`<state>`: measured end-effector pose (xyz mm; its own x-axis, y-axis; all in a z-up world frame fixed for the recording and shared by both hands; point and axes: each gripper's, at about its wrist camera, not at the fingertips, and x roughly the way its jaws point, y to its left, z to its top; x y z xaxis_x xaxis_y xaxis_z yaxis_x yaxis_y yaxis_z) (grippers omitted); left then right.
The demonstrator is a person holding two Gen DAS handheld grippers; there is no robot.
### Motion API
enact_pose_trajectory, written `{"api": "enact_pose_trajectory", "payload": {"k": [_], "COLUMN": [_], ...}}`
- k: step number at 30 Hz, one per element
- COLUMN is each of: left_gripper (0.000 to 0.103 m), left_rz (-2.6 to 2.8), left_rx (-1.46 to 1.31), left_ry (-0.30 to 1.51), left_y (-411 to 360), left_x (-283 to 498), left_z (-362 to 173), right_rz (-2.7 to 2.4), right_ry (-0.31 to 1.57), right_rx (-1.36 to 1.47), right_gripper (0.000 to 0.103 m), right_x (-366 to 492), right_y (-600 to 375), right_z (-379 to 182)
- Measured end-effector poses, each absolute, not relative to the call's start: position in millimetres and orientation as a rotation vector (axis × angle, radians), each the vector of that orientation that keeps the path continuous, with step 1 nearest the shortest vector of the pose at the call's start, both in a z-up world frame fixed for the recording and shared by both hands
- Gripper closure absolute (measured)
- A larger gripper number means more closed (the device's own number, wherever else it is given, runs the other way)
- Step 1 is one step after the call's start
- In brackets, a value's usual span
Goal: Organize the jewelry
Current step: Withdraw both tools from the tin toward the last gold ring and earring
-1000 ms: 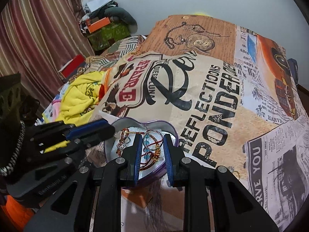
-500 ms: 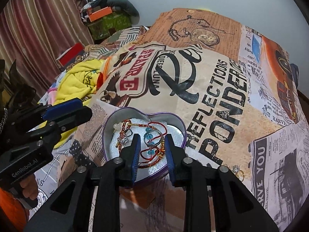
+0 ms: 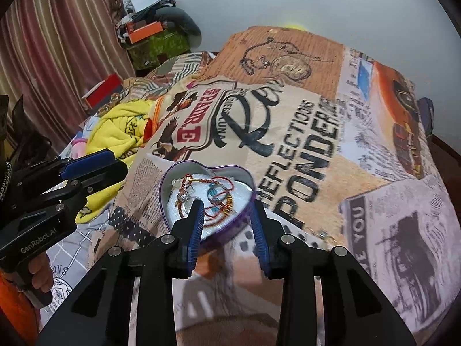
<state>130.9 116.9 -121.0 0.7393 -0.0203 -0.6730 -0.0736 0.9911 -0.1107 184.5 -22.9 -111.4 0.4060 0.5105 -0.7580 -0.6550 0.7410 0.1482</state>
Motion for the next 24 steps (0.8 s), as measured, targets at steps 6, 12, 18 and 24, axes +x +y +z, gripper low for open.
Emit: {"api": "enact_pose_trajectory", "payload": {"k": [6, 12, 18, 24], "left_gripper": [0.07, 0.067, 0.064, 0.064], "left_rz": [-0.001, -0.051, -0.123, -0.209], "left_rx": [-0.091, -0.062, -0.047, -0.049], "left_ry": [0.726, 0.728, 0.773, 0.861], "left_y": [86.4, 50.6, 16.1, -17.1], "left_x": [125.7, 127.8, 141.5, 166.3], "left_z": [-108.4, -104.1, -115.0, -142.6], "right_rz": [0.686, 0.616, 0.535, 0.462], "right_ry": [0.847, 0.838, 0.85, 0.89], "right_rx": [-0.15, -0.12, -0.094, -0.064], "right_gripper": [0.073, 0.071, 0.071, 0.071], "right_x": [176.7, 176.1, 179.7, 187.5], "right_y": [-62.3, -102.4, -145.1, -179.9], "right_z": [-96.3, -91.8, -96.3, -110.3]}}
